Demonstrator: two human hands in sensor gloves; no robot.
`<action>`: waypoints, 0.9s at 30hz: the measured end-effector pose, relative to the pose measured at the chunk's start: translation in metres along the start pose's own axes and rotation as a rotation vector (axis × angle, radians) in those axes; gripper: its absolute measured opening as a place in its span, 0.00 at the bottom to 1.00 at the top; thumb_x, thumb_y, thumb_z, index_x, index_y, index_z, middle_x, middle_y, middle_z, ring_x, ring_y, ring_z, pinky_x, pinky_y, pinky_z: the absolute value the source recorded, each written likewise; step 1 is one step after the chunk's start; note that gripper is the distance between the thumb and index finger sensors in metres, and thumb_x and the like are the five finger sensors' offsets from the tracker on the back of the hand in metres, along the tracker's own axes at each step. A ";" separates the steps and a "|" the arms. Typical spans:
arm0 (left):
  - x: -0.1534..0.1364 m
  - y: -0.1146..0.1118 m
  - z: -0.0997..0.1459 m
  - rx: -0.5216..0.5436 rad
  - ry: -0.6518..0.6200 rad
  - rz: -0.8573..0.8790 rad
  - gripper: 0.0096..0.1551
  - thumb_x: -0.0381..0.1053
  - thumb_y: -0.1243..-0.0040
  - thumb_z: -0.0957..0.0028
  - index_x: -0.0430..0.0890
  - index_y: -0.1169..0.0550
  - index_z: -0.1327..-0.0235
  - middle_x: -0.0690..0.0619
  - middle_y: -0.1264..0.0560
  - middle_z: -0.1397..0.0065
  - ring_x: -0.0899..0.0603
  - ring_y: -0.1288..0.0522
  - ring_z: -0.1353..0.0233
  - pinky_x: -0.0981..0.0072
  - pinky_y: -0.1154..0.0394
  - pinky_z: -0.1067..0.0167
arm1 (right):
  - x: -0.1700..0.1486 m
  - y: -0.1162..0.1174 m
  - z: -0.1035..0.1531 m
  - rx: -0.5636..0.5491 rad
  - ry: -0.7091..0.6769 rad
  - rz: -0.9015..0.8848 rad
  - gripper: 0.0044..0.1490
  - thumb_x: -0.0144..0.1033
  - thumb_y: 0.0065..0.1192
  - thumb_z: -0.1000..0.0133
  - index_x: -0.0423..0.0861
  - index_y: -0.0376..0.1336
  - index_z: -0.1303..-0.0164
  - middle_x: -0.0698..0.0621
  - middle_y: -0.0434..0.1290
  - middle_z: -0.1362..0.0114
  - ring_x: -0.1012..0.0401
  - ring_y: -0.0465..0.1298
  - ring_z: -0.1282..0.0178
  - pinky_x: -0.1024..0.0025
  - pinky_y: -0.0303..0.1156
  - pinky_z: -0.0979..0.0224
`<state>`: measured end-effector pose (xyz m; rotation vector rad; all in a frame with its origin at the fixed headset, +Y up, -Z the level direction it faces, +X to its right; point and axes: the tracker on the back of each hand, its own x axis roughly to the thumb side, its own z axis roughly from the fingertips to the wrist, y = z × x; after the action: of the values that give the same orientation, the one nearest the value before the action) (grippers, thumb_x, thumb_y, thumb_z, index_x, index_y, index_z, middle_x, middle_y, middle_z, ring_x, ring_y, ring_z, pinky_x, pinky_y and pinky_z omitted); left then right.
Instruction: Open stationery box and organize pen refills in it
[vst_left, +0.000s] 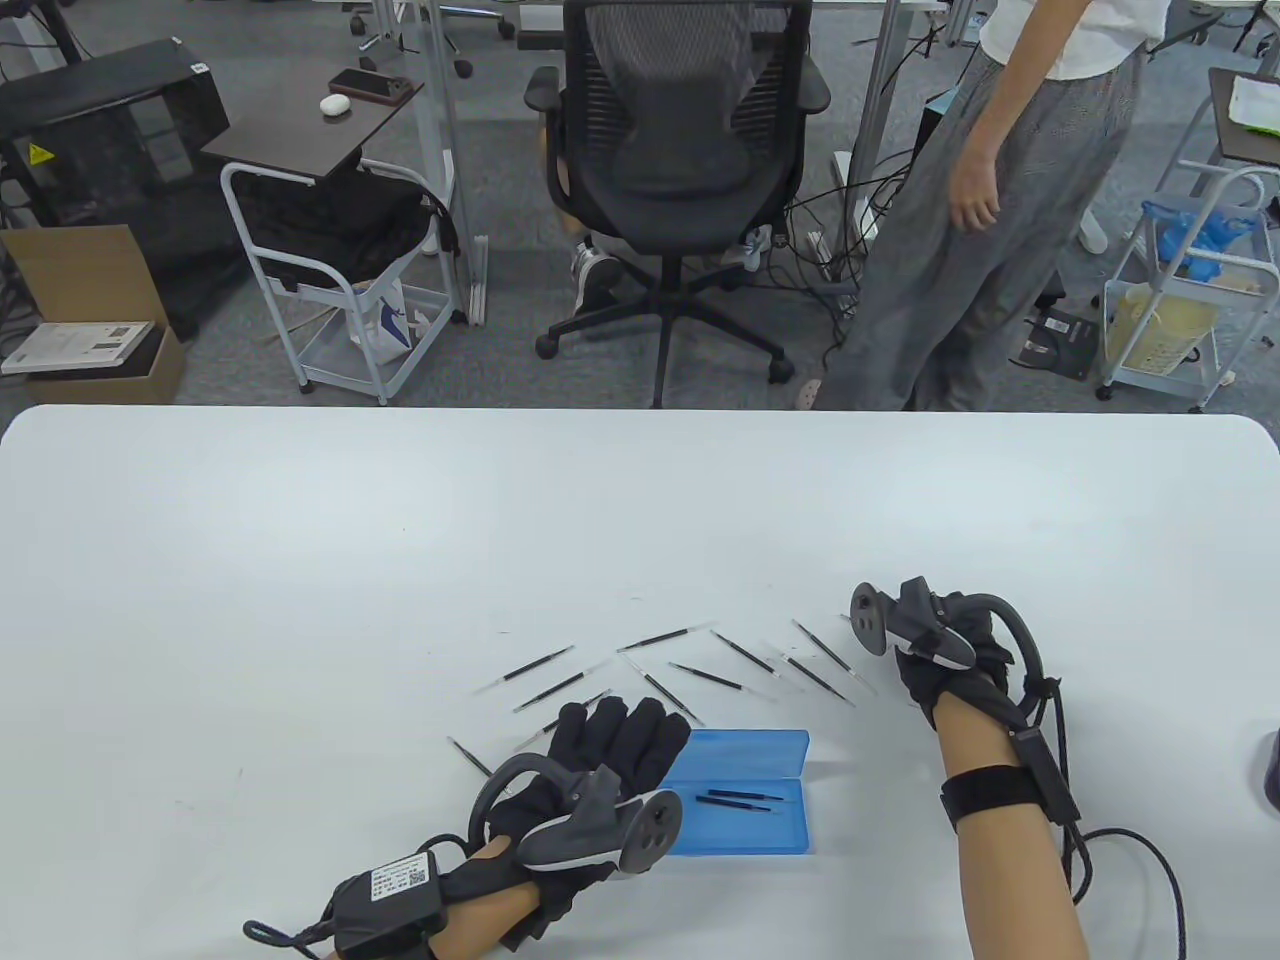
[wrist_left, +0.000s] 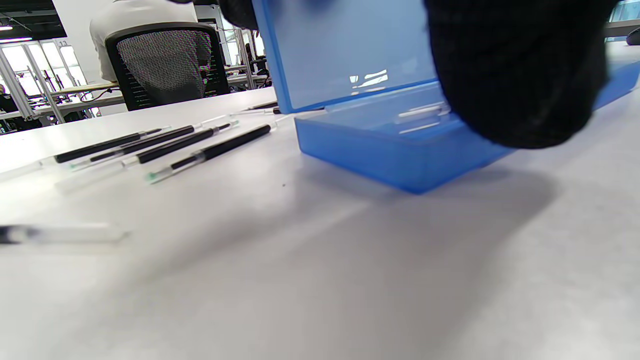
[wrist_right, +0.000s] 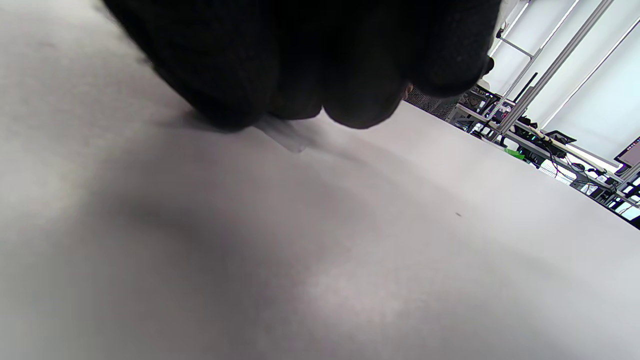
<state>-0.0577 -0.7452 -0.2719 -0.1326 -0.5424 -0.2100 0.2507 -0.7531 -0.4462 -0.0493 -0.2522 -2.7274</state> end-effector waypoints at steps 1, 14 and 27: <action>0.000 0.000 0.000 0.000 0.000 0.000 0.75 0.70 0.36 0.59 0.52 0.70 0.18 0.48 0.66 0.07 0.32 0.55 0.09 0.29 0.54 0.16 | 0.000 0.000 -0.001 -0.002 -0.002 0.002 0.31 0.35 0.75 0.50 0.50 0.68 0.34 0.51 0.82 0.40 0.47 0.80 0.36 0.45 0.74 0.29; 0.000 0.000 0.000 0.000 0.000 0.000 0.75 0.70 0.35 0.59 0.53 0.70 0.18 0.48 0.66 0.07 0.32 0.55 0.09 0.30 0.54 0.16 | -0.007 0.001 -0.002 -0.044 -0.039 -0.043 0.34 0.37 0.77 0.52 0.47 0.67 0.34 0.51 0.84 0.43 0.49 0.83 0.39 0.45 0.77 0.31; 0.000 0.000 0.000 -0.001 0.000 0.007 0.75 0.70 0.35 0.59 0.53 0.70 0.18 0.48 0.66 0.07 0.32 0.55 0.09 0.29 0.54 0.16 | -0.015 0.003 -0.001 -0.061 -0.010 -0.146 0.38 0.39 0.78 0.53 0.43 0.65 0.33 0.50 0.84 0.45 0.48 0.84 0.44 0.43 0.79 0.34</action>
<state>-0.0576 -0.7457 -0.2718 -0.1354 -0.5419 -0.2032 0.2658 -0.7500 -0.4474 -0.0642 -0.1824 -2.8808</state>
